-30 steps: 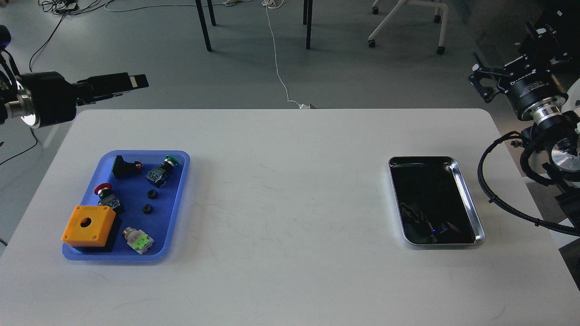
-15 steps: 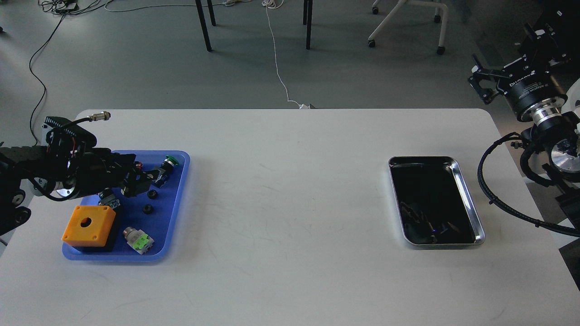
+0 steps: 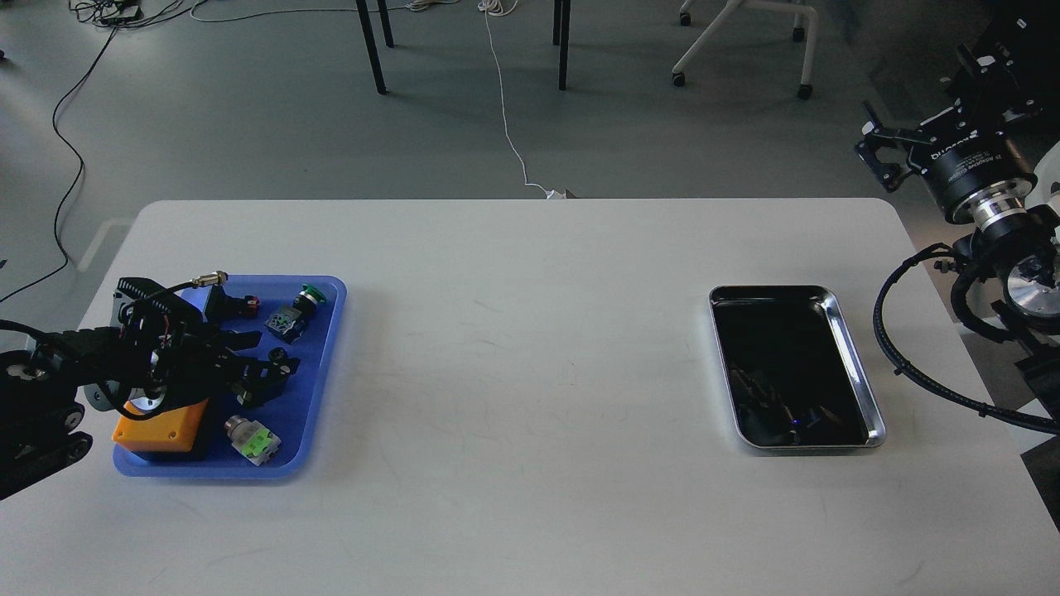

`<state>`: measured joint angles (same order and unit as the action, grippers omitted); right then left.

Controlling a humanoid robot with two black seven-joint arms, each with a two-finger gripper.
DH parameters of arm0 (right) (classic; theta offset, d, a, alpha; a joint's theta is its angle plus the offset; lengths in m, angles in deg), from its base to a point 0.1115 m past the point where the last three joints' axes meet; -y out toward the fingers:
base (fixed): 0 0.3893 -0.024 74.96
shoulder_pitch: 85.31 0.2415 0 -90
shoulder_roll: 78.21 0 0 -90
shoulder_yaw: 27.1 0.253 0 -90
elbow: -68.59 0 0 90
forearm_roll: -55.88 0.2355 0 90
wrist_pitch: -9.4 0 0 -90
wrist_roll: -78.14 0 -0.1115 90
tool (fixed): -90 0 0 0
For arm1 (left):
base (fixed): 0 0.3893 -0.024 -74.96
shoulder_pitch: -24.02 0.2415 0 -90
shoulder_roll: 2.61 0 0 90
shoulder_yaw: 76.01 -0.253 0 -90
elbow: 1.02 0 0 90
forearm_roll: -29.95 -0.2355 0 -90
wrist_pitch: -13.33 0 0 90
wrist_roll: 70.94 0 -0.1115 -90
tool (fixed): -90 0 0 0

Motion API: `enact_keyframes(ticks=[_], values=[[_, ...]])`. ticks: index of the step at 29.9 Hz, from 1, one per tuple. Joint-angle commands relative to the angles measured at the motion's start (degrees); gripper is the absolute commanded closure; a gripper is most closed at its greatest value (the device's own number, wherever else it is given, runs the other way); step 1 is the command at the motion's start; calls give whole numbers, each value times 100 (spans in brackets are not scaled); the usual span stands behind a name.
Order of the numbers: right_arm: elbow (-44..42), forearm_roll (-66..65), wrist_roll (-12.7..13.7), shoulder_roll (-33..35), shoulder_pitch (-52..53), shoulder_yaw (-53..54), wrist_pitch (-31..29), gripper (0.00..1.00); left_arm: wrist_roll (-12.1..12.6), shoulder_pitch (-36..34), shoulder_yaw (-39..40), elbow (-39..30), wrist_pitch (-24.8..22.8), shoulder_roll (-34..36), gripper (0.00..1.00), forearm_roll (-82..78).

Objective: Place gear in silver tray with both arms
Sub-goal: 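Grasp a small black gear in the blue tray with the left gripper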

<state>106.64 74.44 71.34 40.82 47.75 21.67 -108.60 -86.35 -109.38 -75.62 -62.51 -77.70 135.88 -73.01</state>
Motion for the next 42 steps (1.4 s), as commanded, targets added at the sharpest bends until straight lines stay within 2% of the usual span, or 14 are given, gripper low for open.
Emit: enact_keyframes(ticks=[1, 22, 24, 27, 29, 42], values=[[1, -2, 3, -2, 0, 1, 0, 1, -14, 25, -4, 40, 24, -24, 35, -5], [1, -19, -6, -2, -35, 1, 0, 1, -146, 77, -83, -127, -20, 90, 37, -427], [1, -19, 3, 6, -35, 1, 0, 1, -146, 86, -84, -127, -20, 90, 40, -436], [1, -19, 3, 6, -44, 1, 0, 1, -163, 77, -119, -118, -20, 99, 53, -436], [1, -19, 3, -2, -44, 1, 0, 1, -207, 77, -127, -118, -20, 90, 56, -445], [1, -19, -6, -2, -35, 1, 0, 1, -225, 77, -154, 5, -20, 90, 56, -453]])
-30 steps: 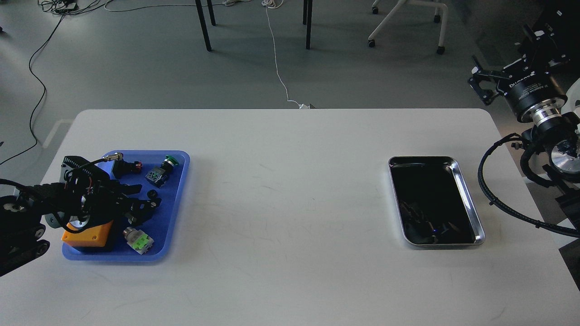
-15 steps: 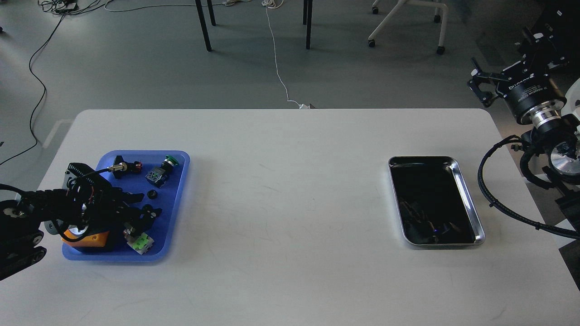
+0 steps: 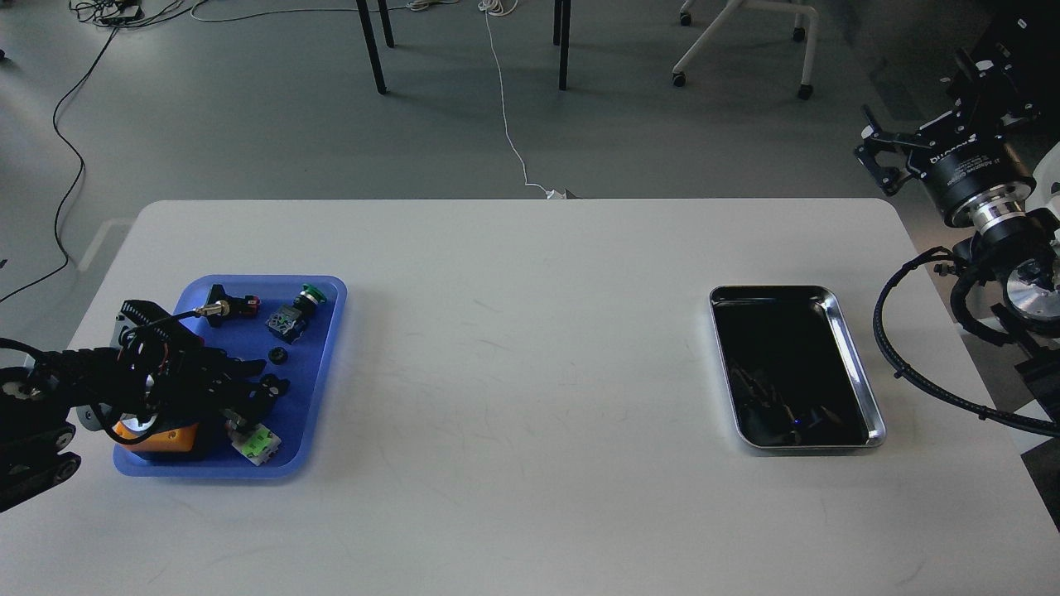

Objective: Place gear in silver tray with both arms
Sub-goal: 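Grasp a small black gear in the blue tray with the left gripper, then lift the gear and carry it toward the table center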

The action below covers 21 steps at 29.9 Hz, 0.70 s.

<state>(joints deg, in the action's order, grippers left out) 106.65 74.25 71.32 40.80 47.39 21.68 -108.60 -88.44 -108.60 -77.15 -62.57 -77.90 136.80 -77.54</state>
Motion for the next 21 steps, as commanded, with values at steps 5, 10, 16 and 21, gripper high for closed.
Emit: enact_keyframes(ticks=[5, 10, 16, 21], values=[[0, 0, -3, 9, 1, 0, 0, 1, -51, 0, 0, 99, -19, -11, 62, 0], [-9, 0, -3, 9, 1, 0, 0, 1, -51, 0, 0, 108, -19, -2, 73, 0], [-9, 0, -3, 0, 1, 0, 0, 1, -113, 9, 0, 108, -19, 7, 80, 0], [-9, 0, -4, 9, 1, 0, 0, 1, -130, -26, 35, 29, -27, 199, 87, 26]])
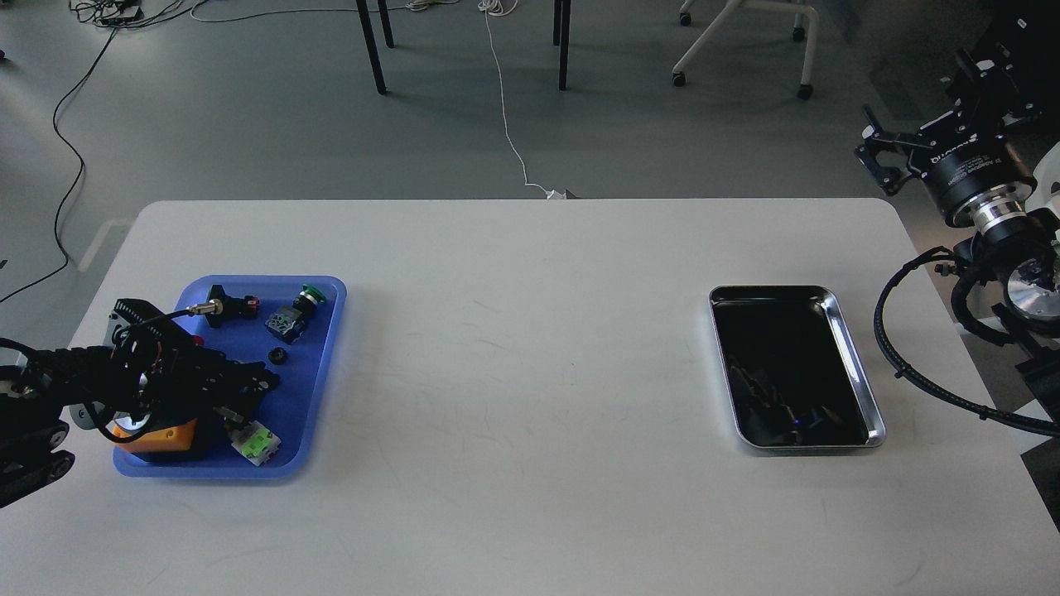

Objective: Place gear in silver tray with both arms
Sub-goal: 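Lift the gear and carry it toward the table center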

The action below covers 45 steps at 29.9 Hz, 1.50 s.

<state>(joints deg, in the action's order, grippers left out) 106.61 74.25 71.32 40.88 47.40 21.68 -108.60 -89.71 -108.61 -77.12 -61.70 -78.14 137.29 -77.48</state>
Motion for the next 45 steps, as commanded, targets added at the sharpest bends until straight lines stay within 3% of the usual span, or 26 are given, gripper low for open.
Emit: enact_keyframes(ticks=[1, 10, 16, 23, 34, 38, 45], values=[[-5, 0, -3, 1, 0, 0, 0, 1, -12, -44, 57, -75, -2, 195, 88, 20], [-5, 0, 5, 62, 0, 0, 0, 1, -109, -886, 102, -856, -20, 784, 87, 82], [13, 0, -3, 71, 0, 0, 0, 1, -109, -1563, 128, -1024, -20, 627, 87, 91], [13, 0, 5, 220, 0, 0, 0, 1, -12, -1960, 102, -1033, -64, -426, 88, 82], [21, 0, 6, 414, -79, 0, 0, 1, 146, -2188, 14, -893, -555, -2079, 88, -6], [30, 0, 6, 422, -202, 8, 0, 1, 269, -2197, 5, -516, -793, -2773, 88, -6], [30, 0, -3, 572, -351, 26, 0, 1, 340, -2127, -425, 284, -767, -3890, 88, 3]])
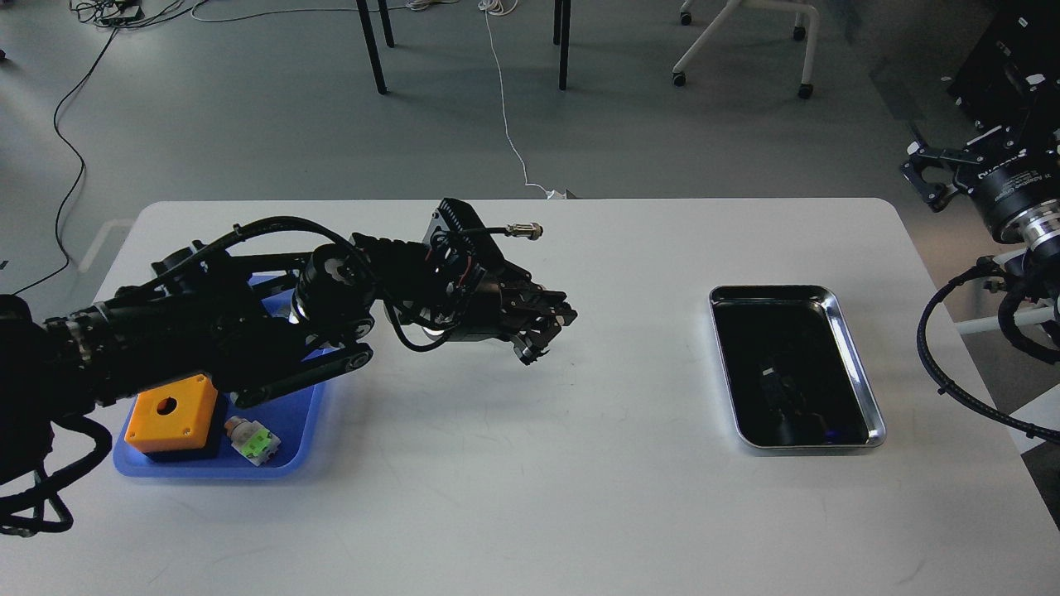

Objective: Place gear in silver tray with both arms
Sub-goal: 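Lift the gear and carry it toward the table center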

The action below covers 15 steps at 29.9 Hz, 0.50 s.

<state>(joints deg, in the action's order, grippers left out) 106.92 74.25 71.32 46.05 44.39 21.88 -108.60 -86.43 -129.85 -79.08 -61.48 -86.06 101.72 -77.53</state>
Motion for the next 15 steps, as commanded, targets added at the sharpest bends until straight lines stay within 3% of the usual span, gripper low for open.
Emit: enact_keyframes(ticks=[1, 15], values=[[-1, 9, -4, 81, -59, 6, 0, 1, 11, 6, -265, 324, 24, -412, 88, 8], [35, 0, 5, 107, -191, -29, 0, 1, 55, 234, -317, 966, 33, -941, 87, -1]])
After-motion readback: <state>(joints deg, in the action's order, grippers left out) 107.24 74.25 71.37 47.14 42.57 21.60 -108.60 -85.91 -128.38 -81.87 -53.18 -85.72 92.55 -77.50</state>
